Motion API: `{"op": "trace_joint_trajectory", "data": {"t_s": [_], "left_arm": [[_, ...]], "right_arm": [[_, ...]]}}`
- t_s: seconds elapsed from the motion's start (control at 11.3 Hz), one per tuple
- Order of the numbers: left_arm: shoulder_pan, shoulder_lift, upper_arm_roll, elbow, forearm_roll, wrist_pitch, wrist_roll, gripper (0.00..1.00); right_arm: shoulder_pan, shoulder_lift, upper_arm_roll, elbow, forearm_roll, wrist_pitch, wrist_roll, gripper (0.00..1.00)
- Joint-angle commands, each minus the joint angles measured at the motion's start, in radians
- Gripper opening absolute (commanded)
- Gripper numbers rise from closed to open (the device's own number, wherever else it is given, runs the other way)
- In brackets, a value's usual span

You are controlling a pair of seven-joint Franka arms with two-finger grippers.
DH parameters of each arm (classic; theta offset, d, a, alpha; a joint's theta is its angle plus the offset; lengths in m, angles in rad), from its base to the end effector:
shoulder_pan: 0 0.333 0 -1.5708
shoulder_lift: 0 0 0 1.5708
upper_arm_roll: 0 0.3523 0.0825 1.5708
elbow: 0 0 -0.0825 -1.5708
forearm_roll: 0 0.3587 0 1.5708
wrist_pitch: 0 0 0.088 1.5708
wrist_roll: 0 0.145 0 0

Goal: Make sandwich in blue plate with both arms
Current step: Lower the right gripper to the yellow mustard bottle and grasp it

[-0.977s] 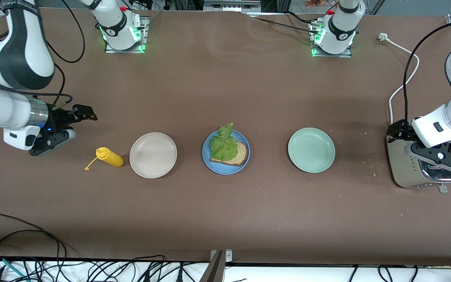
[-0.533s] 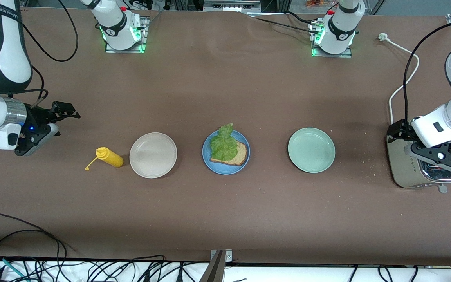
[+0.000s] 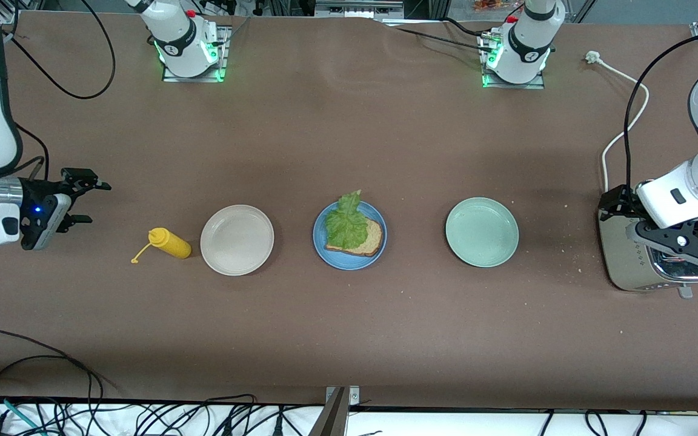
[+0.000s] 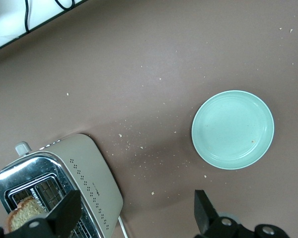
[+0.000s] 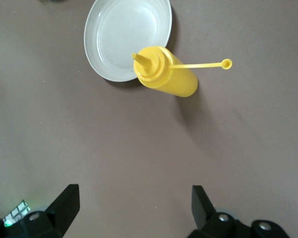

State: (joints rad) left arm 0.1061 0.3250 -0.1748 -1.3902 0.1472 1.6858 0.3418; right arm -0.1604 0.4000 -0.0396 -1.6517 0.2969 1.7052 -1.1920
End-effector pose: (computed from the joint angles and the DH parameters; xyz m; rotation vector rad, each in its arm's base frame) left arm 0.6412 -0.0079 0.5260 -2.9875 0.6382 0.0561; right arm 0.6015 -0.0800 0.3710 -2.4423 -1.1808 0.1257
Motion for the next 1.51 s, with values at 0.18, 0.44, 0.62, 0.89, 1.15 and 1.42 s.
{"op": "trace_joint_trajectory", "data": {"t_s": [0.18,0.44,0.62,0.89,1.15,1.42], "left_arm": [[0.007,0.002,-0.006,0.013,-0.012,-0.011,0.002,1.0],[0.009,0.002,-0.006,0.011,-0.012,-0.011,0.002,1.0],[0.009,0.002,-0.006,0.011,-0.012,-0.011,0.002,1.0],[0.009,0.002,-0.006,0.01,-0.012,-0.011,0.002,1.0],[0.009,0.002,-0.006,0.01,-0.012,-0.011,0.002,1.0],[0.009,0.002,-0.006,0.01,-0.012,-0.011,0.003,1.0]], "right_arm": [[-0.094,0.155,0.013,0.027,0.186,0.007,-0.406,1.0],[-0.114,0.232,0.01,0.039,0.306,-0.002,-0.666,1.0],[-0.125,0.279,0.01,0.041,0.379,-0.004,-0.794,1.0],[-0.128,0.319,0.01,0.041,0.496,-0.012,-0.998,1.0],[-0.133,0.381,0.009,0.041,0.64,-0.007,-1.148,1.0],[-0.128,0.436,0.009,0.042,0.688,0.03,-1.227,1.0]]}}
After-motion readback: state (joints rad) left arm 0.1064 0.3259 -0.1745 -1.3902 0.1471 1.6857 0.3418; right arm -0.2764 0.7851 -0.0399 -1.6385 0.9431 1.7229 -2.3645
